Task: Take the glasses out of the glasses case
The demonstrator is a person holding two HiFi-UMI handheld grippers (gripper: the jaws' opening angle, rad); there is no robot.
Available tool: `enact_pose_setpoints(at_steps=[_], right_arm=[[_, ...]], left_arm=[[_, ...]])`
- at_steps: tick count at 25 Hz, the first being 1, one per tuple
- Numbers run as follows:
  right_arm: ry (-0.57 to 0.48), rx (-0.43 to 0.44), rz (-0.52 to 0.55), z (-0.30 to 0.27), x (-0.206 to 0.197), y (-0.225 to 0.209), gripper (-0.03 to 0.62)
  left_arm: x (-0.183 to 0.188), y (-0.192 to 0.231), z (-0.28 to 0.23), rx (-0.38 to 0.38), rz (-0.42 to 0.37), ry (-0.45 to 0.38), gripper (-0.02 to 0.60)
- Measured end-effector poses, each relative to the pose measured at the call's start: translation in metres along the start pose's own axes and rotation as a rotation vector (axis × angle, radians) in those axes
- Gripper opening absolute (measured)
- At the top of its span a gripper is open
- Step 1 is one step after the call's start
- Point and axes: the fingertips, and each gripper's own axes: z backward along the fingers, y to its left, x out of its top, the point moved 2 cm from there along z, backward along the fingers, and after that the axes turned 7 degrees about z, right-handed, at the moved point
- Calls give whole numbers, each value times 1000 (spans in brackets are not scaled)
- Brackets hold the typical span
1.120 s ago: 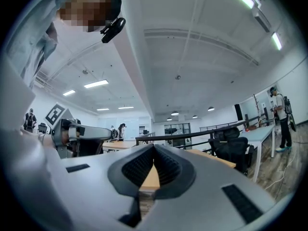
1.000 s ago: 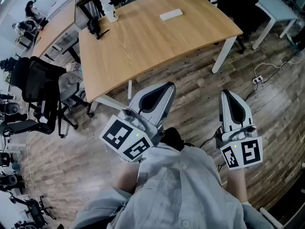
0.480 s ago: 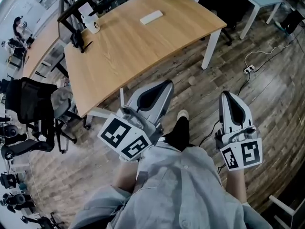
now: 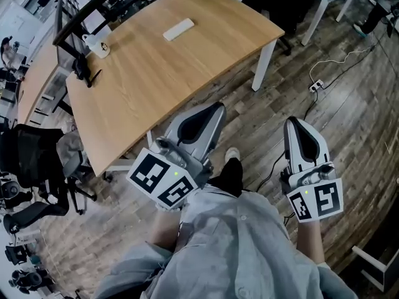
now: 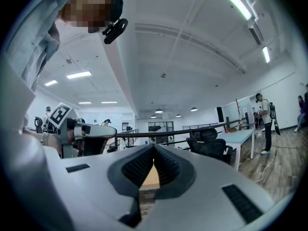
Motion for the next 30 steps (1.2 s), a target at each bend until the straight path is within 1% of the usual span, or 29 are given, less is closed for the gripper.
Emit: enact_pose_setpoints(at_steps=[9,18,23,30], right_arm=[[-5,-4,-2,-65,8,-39,0],[26,6,8,-134,6,-71,0],[34,46,40,-168,5,-88,0],[39,32,23,-193,-6,-111,0]], left_arm=[[22,50,-59,-21,19,-1,5],[41,103,-110,-22,35,-1,5],[47,128,-134,-12,2,1,5],[53,152,-154,-4,8,-12,5]])
